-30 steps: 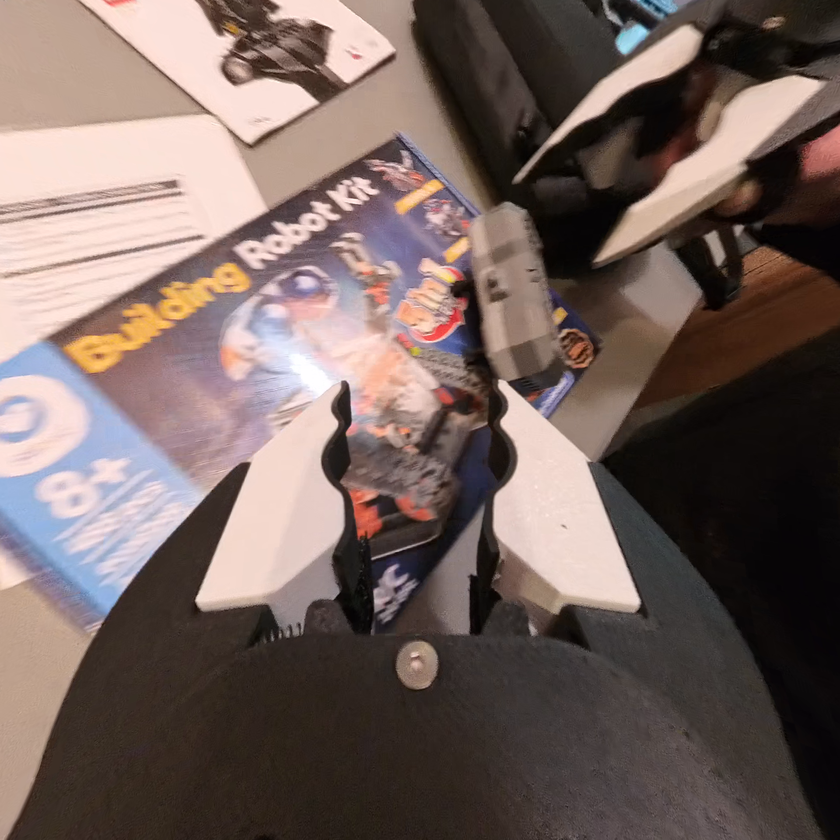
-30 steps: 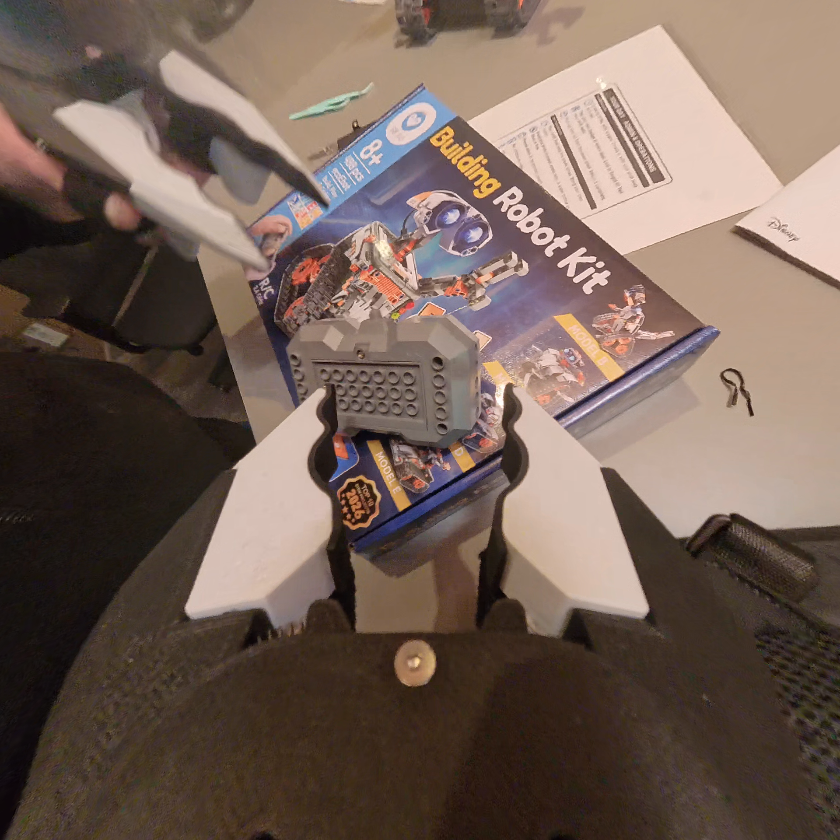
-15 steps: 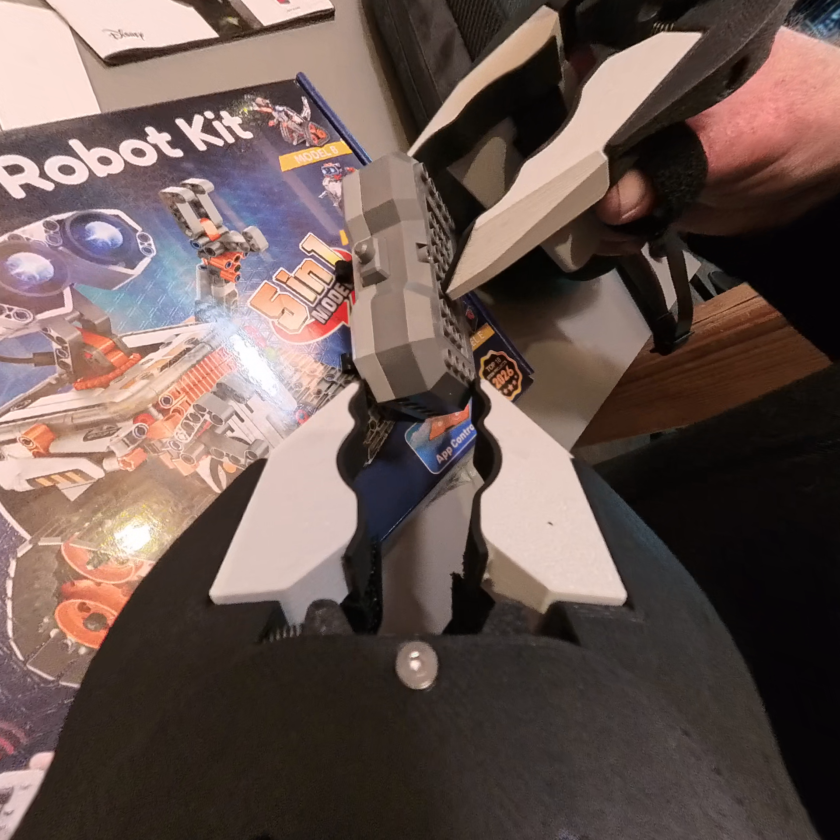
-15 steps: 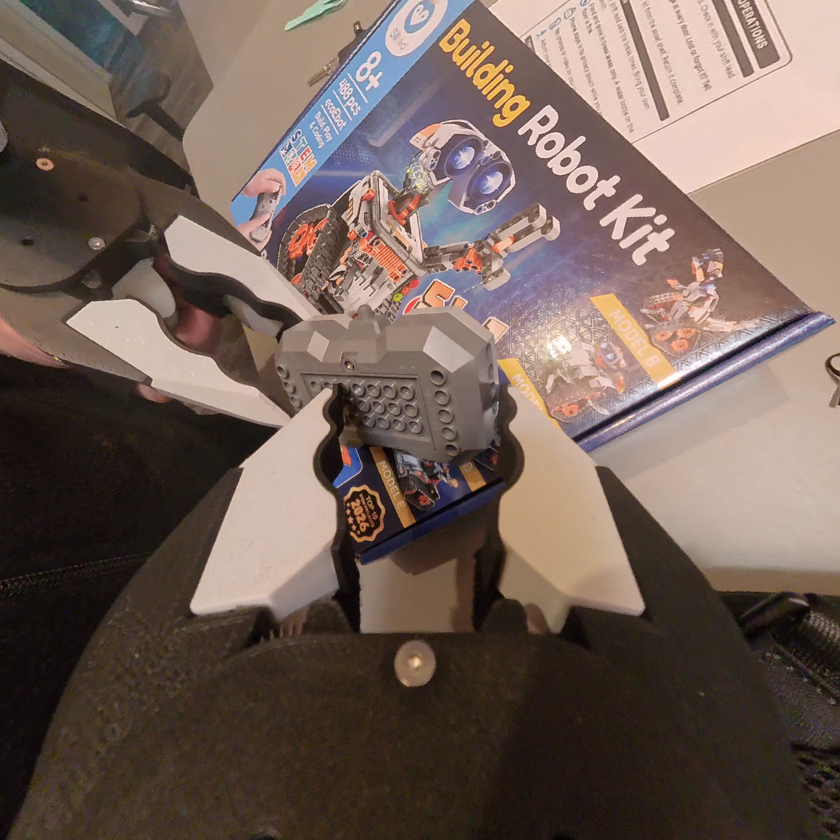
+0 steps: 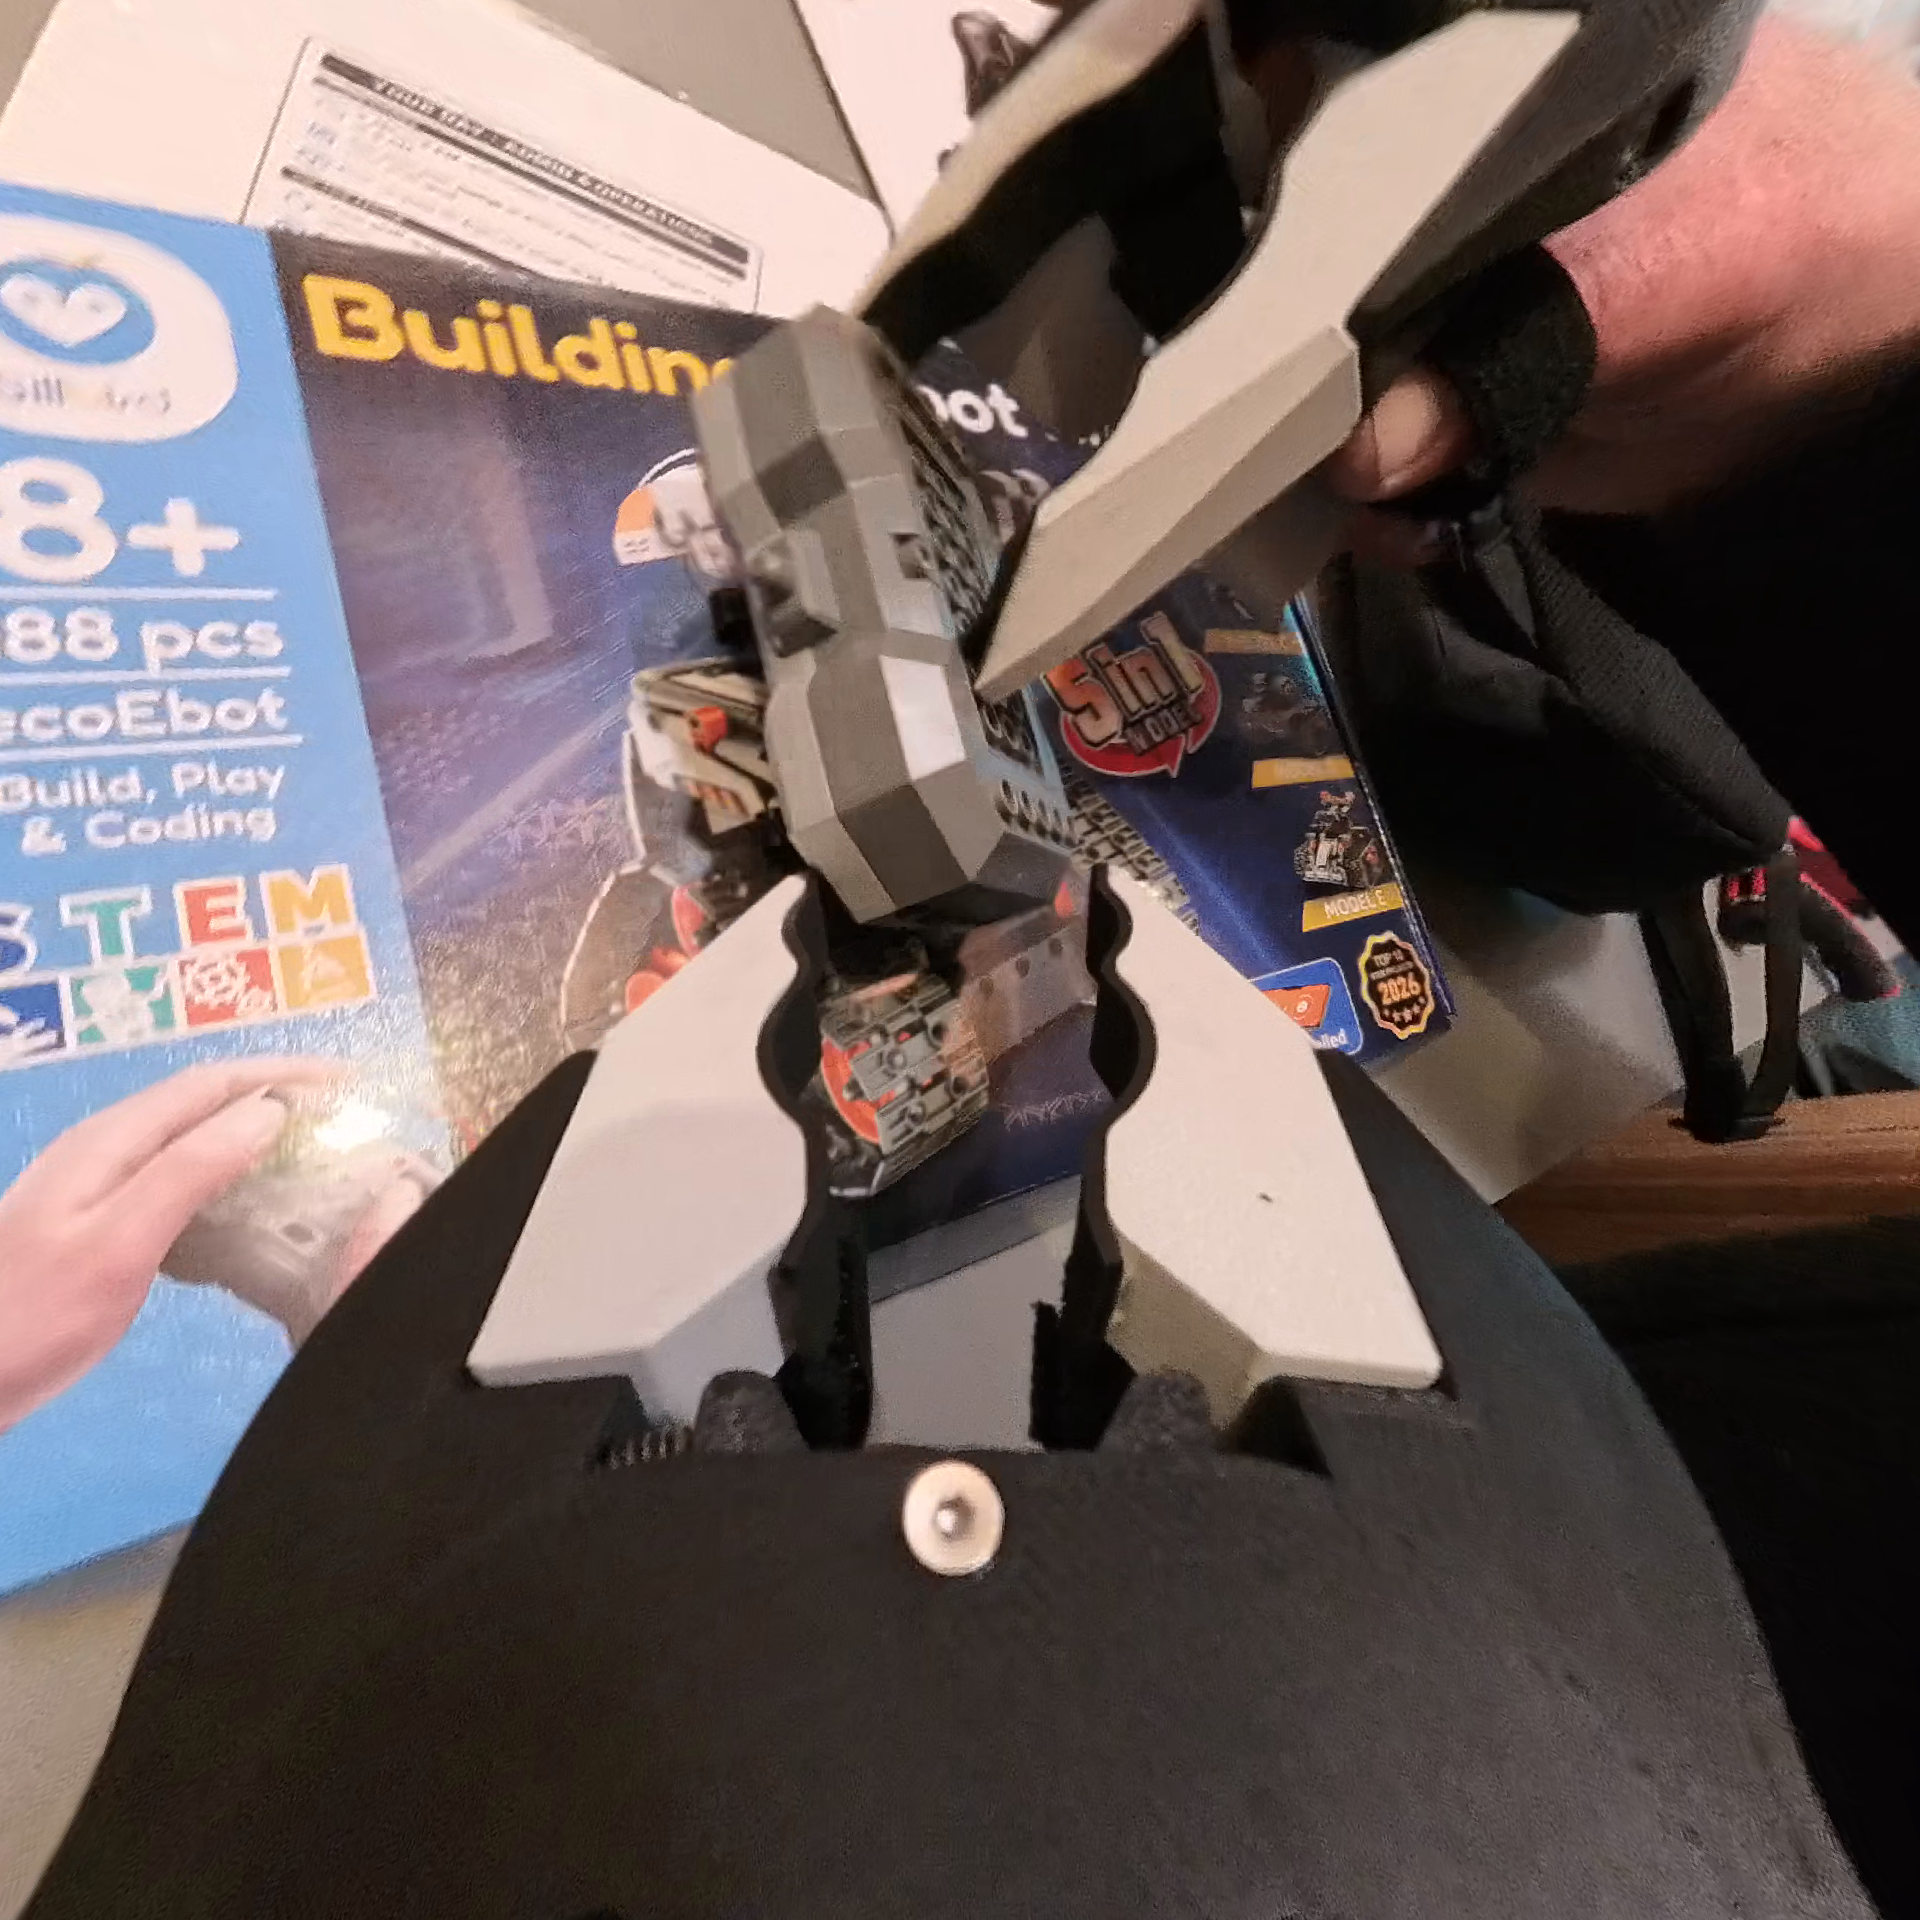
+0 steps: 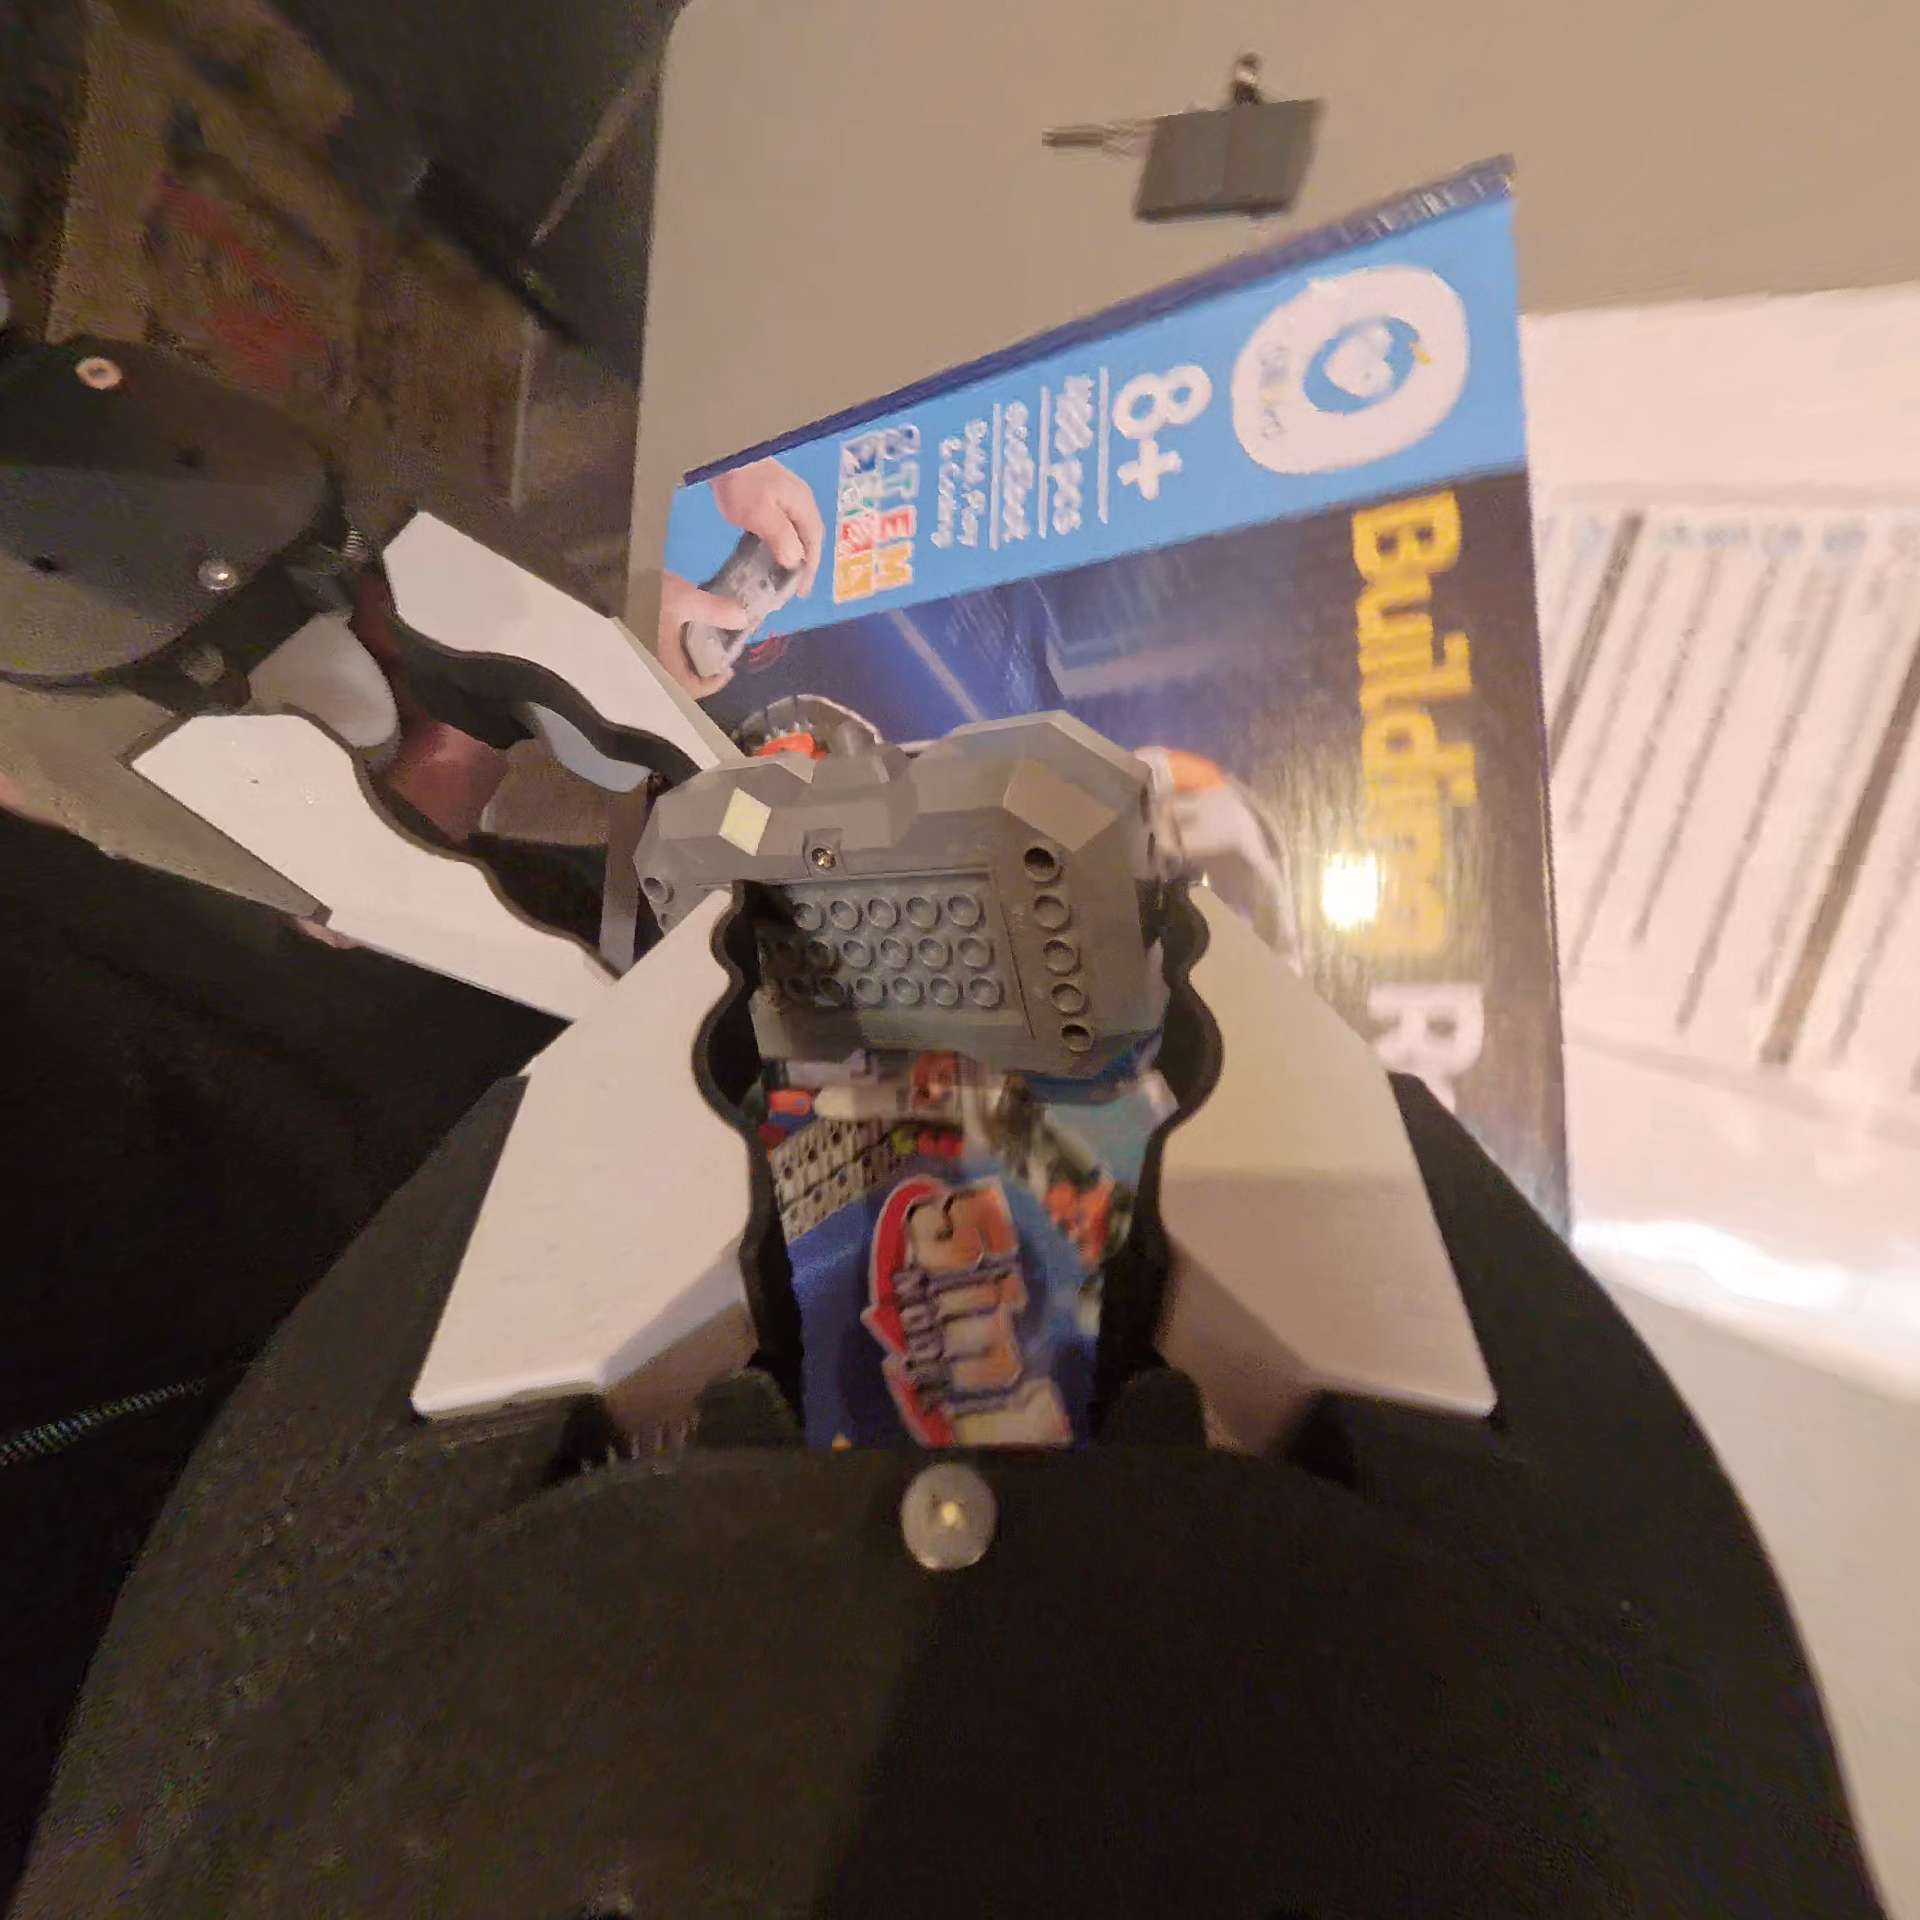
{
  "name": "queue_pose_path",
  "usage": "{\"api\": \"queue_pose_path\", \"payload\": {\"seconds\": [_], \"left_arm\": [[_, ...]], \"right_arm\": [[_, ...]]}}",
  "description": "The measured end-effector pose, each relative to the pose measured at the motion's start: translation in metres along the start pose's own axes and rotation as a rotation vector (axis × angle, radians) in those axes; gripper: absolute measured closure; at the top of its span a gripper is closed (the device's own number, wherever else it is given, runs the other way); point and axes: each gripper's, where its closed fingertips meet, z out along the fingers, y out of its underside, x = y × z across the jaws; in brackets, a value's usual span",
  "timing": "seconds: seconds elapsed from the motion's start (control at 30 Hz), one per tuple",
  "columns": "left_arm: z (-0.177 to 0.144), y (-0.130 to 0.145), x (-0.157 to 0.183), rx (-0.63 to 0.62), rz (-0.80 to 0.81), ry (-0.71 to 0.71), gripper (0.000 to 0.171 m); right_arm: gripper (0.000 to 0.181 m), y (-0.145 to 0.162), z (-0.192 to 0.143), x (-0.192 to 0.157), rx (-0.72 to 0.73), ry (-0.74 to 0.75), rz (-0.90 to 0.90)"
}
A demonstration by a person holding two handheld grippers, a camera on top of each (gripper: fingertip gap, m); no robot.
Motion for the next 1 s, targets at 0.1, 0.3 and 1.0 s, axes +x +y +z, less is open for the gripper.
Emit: {"api": "queue_pose_path", "payload": {"seconds": [0.1, 0.3, 1.0], "left_arm": [[-0.003, 0.005, 0.005, 0.012, -0.030, 0.031, 0.127], [-0.001, 0.007, 0.049, 0.008, 0.099, 0.231, 0.134], [0.008, -0.051, -0.044, -0.166, 0.970, 0.428, 0.116]], "right_arm": [[0.103, -0.015, 0.008, -0.005, -0.038, -0.113, -0.110], [0.102, -0.033, -0.007, -0.015, -0.015, -0.091, -0.216], [0.121, 0.039, -0.007, -0.017, 0.163, 0.606, -0.314]]}}
